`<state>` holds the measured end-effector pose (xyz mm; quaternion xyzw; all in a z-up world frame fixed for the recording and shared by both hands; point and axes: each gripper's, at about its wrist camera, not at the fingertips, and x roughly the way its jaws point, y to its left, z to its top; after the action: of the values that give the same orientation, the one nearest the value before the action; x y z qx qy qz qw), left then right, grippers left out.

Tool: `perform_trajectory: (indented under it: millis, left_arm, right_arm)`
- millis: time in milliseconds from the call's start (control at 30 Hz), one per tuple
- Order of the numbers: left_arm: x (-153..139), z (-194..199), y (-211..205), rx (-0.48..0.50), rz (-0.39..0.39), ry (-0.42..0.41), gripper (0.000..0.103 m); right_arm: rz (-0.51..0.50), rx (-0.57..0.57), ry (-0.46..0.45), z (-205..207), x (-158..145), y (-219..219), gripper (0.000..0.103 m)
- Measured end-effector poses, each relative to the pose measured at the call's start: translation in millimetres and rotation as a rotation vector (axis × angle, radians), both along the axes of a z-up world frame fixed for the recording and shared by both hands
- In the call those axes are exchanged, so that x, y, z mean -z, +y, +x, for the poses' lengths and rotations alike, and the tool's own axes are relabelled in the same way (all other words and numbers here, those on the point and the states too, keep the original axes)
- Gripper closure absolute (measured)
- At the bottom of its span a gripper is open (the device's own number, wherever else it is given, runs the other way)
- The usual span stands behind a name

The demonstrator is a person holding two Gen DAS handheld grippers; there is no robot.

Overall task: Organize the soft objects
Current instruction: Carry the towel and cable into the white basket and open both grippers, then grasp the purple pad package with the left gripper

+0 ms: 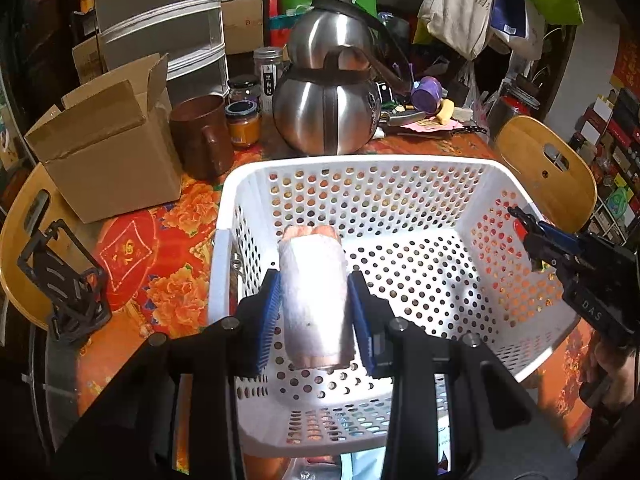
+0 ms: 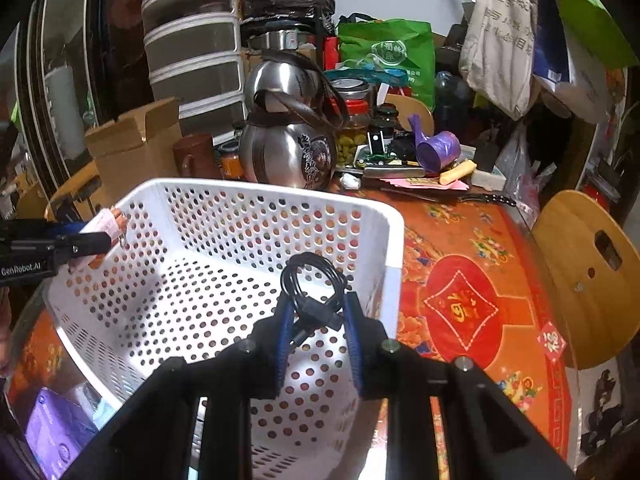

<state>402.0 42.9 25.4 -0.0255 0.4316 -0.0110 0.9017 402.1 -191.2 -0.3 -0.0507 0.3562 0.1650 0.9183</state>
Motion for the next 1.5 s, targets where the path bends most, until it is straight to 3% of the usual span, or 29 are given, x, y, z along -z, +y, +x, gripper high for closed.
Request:
perform_trajectory:
  millis: [167,200,267,300,333,600,933,1200,1500]
  left_arm:
    - [5.3,-0.3,1.0,-0.004,-0.013,0.002,0.070]
    - [4.9,-1.2,1.9,-0.003,-0.017,-0.002,0.066]
    - [3.1,-4.1,4.4,-0.009,-0.026,-0.014,0.039]
    - [1.3,-6.1,6.1,-0.014,-0.026,-0.022,0.022]
    - [-0.5,-9.0,6.7,-0.022,-0.021,-0.031,0.019]
    - [-26.2,-51.8,7.5,-0.002,-0.010,-0.131,0.015]
    - [-33.4,-82.0,17.4,-0.025,0.007,-0.134,0.015]
    - [-25.9,-162.5,34.9,-0.024,-0.027,-0.194,0.014]
    - [13.6,-279.1,50.3,-0.064,-0.064,-0.270,0.011]
  right_arm:
    - [-0.001,0.002,0.000,-2.3,3.6,3.8,0.080]
    - [0.008,0.006,0.001,-2.6,3.1,3.4,0.079]
    - [0.031,0.007,0.002,-3.7,0.2,1.5,0.062]
    - [0.038,0.010,-0.015,-6.8,-3.6,0.8,0.041]
    - [0.044,0.004,-0.036,-9.9,-6.5,0.4,0.034]
    - [0.061,0.009,-0.076,-30.0,-19.6,-5.2,0.032]
    - [0.050,0.025,-0.081,-51.7,-22.4,-10.8,0.031]
    - [0.105,0.055,-0.084,-120.4,-12.3,-33.5,0.031]
    - [0.164,-0.016,-0.145,-228.4,14.9,-14.3,0.031]
